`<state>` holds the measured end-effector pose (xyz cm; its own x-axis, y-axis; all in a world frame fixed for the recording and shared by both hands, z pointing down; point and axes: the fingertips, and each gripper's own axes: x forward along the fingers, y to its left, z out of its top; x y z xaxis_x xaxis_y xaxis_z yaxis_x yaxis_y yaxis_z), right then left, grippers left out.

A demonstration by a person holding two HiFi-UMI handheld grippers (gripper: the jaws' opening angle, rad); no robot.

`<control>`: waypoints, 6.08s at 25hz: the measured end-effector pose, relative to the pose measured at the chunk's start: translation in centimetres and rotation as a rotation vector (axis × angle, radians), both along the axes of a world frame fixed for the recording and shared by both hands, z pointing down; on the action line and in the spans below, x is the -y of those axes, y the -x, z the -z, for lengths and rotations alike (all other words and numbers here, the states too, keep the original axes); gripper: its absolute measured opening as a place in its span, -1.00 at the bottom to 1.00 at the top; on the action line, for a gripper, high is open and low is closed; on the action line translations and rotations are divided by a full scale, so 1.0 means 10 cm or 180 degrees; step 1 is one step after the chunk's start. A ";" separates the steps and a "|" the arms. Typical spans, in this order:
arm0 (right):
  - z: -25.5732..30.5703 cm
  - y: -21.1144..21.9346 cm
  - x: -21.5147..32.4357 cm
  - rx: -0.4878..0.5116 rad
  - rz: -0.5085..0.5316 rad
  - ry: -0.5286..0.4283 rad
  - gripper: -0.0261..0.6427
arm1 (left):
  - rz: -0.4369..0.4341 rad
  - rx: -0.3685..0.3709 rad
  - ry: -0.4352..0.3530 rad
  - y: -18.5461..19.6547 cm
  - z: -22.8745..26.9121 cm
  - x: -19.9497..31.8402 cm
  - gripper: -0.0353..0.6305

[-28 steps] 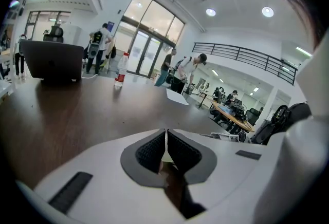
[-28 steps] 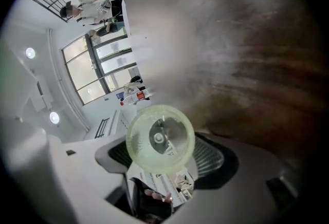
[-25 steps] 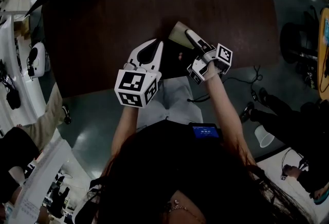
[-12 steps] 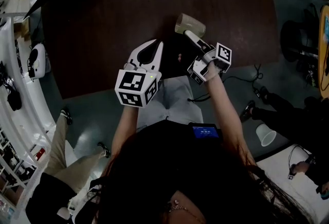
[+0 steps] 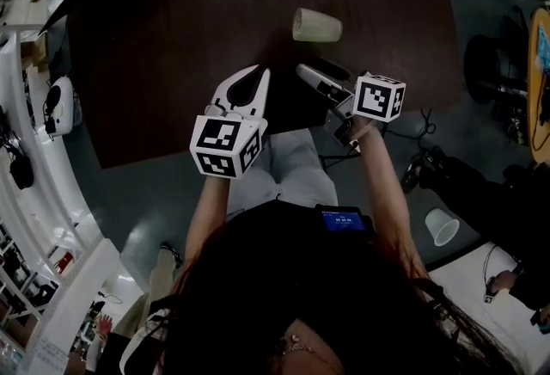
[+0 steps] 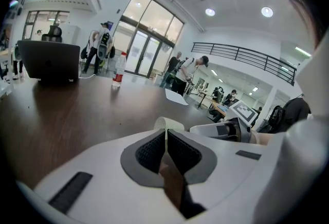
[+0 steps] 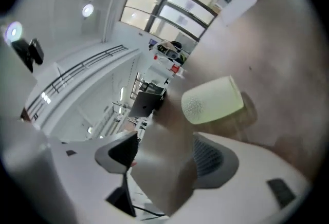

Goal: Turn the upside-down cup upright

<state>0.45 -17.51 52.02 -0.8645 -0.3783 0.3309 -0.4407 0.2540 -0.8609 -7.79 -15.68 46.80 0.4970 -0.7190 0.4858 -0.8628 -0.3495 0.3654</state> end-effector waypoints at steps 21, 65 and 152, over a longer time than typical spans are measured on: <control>0.02 -0.34 0.28 -0.3485 0.2258 -0.2852 0.10 | 0.0062 0.0101 -0.0002 -0.19 0.06 0.33 -0.85; -0.19 -0.02 0.53 -0.3072 0.1842 -0.2505 0.11 | 0.0157 -0.0044 0.0127 0.01 -0.06 0.08 -0.85; 1.30 -0.65 -0.09 -0.1880 -0.1098 -0.2419 -0.88 | -0.0220 -0.0091 -0.0473 -0.32 0.74 0.11 -0.85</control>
